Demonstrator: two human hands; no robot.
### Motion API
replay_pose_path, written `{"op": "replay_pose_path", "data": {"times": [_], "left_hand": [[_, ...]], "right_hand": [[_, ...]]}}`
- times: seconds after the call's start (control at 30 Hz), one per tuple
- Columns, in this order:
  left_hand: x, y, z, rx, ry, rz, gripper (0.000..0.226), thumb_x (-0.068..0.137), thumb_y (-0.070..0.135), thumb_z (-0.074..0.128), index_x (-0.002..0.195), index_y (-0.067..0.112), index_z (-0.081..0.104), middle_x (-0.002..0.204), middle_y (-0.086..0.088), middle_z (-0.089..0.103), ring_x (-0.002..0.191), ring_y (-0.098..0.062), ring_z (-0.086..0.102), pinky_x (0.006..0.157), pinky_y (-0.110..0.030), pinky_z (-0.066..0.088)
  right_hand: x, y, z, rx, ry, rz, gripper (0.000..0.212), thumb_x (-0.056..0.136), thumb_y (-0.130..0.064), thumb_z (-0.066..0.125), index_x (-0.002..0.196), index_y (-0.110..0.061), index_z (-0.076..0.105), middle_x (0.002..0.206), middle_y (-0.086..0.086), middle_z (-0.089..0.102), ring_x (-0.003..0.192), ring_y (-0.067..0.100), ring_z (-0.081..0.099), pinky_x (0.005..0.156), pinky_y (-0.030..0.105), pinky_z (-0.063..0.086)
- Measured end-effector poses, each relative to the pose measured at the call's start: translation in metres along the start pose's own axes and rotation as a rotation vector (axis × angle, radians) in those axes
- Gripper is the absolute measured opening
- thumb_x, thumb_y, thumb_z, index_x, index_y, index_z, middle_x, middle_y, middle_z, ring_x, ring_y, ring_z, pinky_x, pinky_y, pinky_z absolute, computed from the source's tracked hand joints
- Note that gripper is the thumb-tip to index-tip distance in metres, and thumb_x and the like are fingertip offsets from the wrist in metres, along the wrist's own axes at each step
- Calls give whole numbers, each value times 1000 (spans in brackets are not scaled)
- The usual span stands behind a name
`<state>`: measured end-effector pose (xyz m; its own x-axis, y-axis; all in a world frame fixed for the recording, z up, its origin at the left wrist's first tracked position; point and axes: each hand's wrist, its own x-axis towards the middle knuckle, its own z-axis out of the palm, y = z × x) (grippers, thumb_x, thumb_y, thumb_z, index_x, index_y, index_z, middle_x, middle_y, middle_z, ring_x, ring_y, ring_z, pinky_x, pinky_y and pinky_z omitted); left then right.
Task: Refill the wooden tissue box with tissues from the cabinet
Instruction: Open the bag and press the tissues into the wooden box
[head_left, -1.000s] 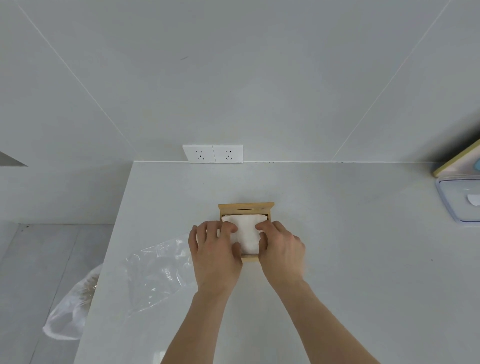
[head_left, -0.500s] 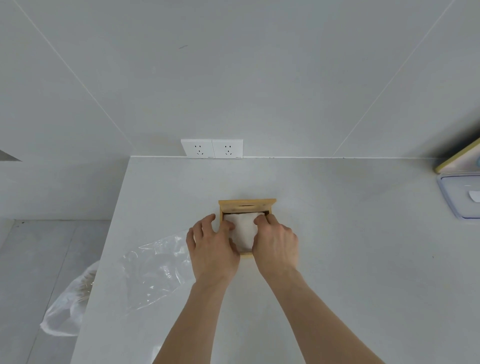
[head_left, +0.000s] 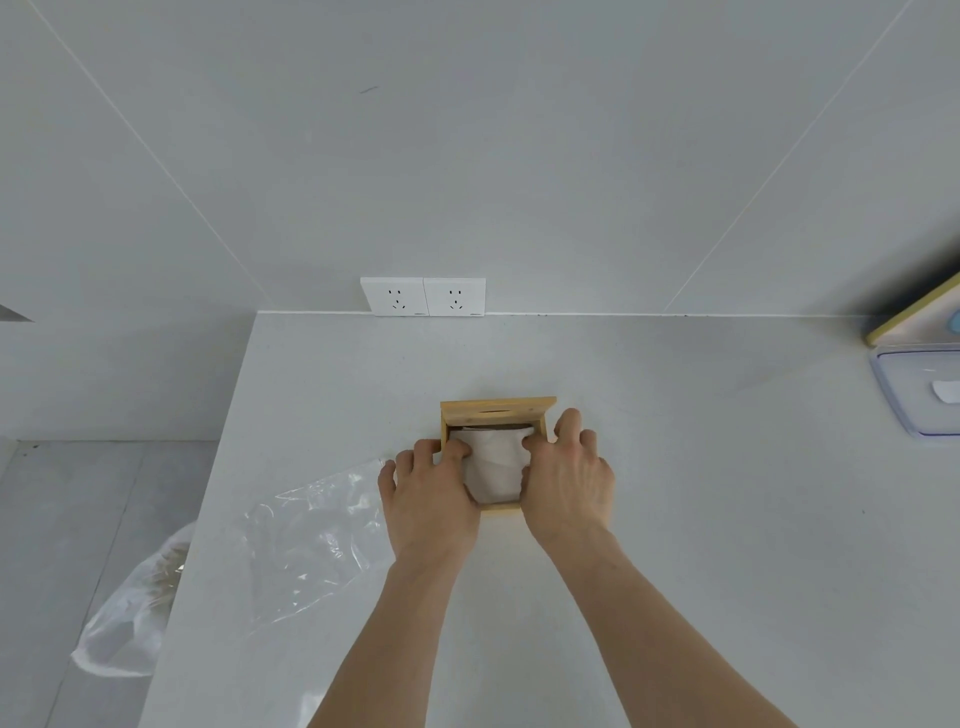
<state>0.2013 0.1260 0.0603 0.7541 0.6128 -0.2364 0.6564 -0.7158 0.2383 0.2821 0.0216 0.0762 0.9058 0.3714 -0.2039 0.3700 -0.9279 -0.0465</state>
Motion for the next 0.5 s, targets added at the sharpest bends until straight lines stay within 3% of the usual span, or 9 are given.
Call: {"op": "replay_pose_path", "data": {"times": [0.13,0.23,0.5], "left_hand": [[6,0,-3,-27,-27,2,40,91,31,56,131,37,56,122,4,61,115,-22,56,103,-35,36],[14,2,-7,0,-77,6,46,89,39,64,133,38,55,117,2,63,113,-23,59,98,-37,40],[23,6,-10,-21,-169,-30,56,85,25,68,137,40,54,118,0,62,110,-24,64,97,-38,46]], "right_hand": [[2,0,1,-34,-54,-8,20,81,-18,65,98,-29,68,98,0,51,72,19,48,52,28,36],[8,-1,-2,-35,-92,5,26,78,-16,67,101,-29,67,94,-2,56,80,20,60,55,27,37],[20,3,-3,-62,-109,-28,37,79,-20,70,113,-33,62,99,-4,63,89,21,65,59,27,36]]}}
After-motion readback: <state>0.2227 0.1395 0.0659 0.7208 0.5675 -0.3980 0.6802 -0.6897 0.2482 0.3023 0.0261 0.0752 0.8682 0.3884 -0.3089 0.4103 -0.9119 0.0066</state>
